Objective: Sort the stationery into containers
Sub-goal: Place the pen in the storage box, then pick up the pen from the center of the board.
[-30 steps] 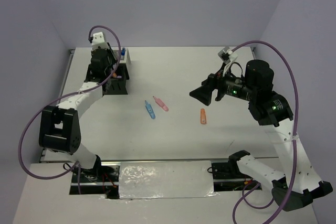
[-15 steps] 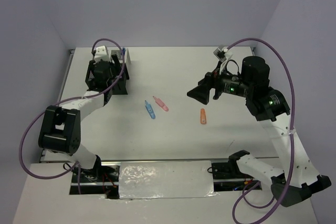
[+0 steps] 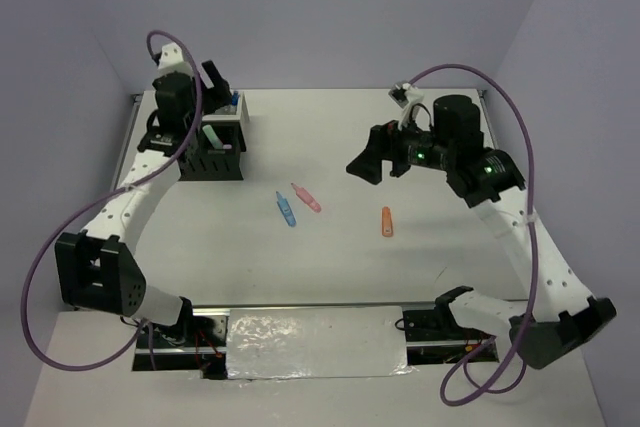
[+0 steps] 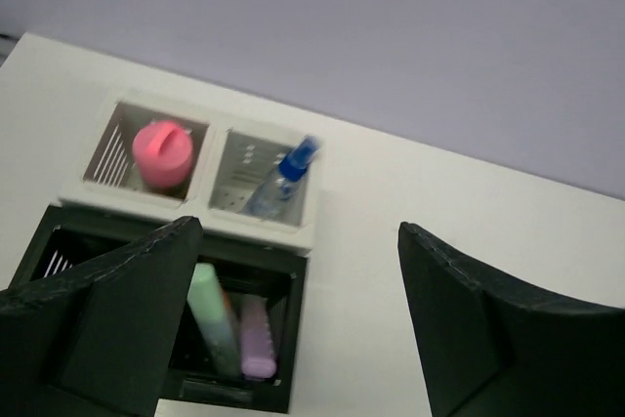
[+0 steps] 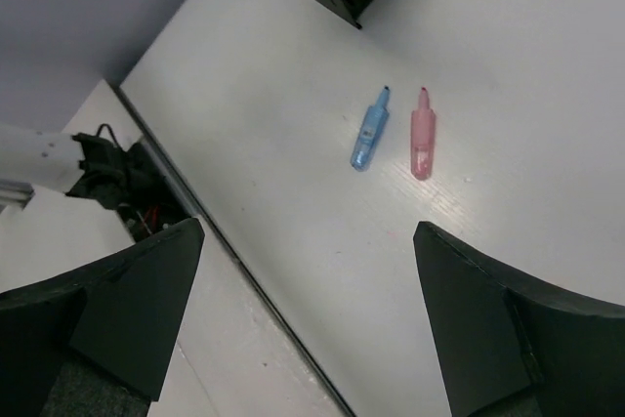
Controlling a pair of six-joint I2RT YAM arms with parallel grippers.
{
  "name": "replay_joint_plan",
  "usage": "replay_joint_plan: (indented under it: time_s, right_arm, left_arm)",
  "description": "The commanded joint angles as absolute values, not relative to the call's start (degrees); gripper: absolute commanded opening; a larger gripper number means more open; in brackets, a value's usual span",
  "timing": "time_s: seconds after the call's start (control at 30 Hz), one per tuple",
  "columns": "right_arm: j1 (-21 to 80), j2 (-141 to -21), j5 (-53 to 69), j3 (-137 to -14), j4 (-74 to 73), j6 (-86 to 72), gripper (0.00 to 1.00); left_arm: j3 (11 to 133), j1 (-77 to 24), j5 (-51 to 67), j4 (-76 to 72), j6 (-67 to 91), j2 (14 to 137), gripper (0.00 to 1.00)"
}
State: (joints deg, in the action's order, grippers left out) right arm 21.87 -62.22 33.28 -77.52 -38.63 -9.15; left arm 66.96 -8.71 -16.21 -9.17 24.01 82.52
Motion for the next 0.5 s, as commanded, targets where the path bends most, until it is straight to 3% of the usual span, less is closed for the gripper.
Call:
replay_joint_plan:
  time_s: [0.0,0.03,0.23,0.37,0.47]
  right_arm:
    - [24.25,-66.61,24.28,-76.82,-39.2,-9.75,0.96]
    - [25.04,-67.4,19.39,-76.21,-39.29,-9.84,0.96]
    - [34.0,-79.25,0.84,-76.56,-41.84,-11.77,0.82]
    - [34.98,-84.88,-4.91,-74.63,-40.97,-18.09,0.74]
    - [35.94,-87.62,-1.85,-72.42,-37.89,-17.58,0.73]
  left_arm:
    - [78.03,-8.7,-10.21,8.05,29.34,79.1,0.95]
    - [79.53,-8.7,-8.72,14.18,30.66,78.93,0.99]
    - [86.12,-12.3,-10.89,33.62,31.99,75.33,0.99]
    - [88.5,-13.53,-13.26,43.38,33.83,73.57,0.99]
    - [88.16,-13.71,-13.62,47.88,35.15,72.51,0.99]
